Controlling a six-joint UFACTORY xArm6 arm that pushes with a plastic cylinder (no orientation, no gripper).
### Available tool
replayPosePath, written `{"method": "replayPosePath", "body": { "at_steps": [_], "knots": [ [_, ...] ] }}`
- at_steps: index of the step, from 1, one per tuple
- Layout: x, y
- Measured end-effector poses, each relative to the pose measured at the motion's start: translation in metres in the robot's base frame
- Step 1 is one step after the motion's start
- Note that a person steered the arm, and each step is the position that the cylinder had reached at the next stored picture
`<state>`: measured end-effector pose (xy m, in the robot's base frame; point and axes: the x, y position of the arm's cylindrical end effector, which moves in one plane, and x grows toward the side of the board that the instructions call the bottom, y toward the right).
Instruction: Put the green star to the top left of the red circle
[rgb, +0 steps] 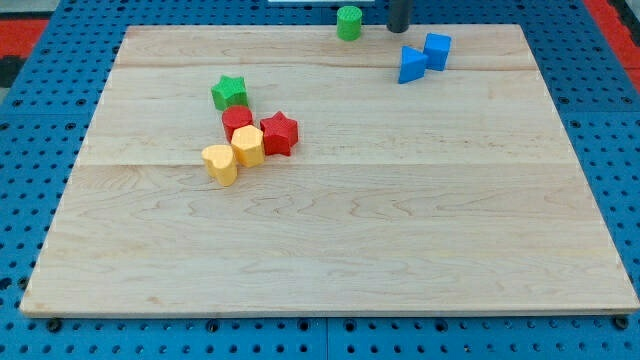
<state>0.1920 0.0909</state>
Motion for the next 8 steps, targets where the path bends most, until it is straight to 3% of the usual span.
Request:
{"method": "replayPosePath", "body": {
  "at_steps": [2, 3, 4, 5, 6, 8],
  "knots": [
    [0.038, -0.054],
    [0.113, -0.084],
    [0.148, -0.15],
    [0.149, -0.136],
    [0.149, -0.216],
    [0.146, -0.249]
  ]
}}
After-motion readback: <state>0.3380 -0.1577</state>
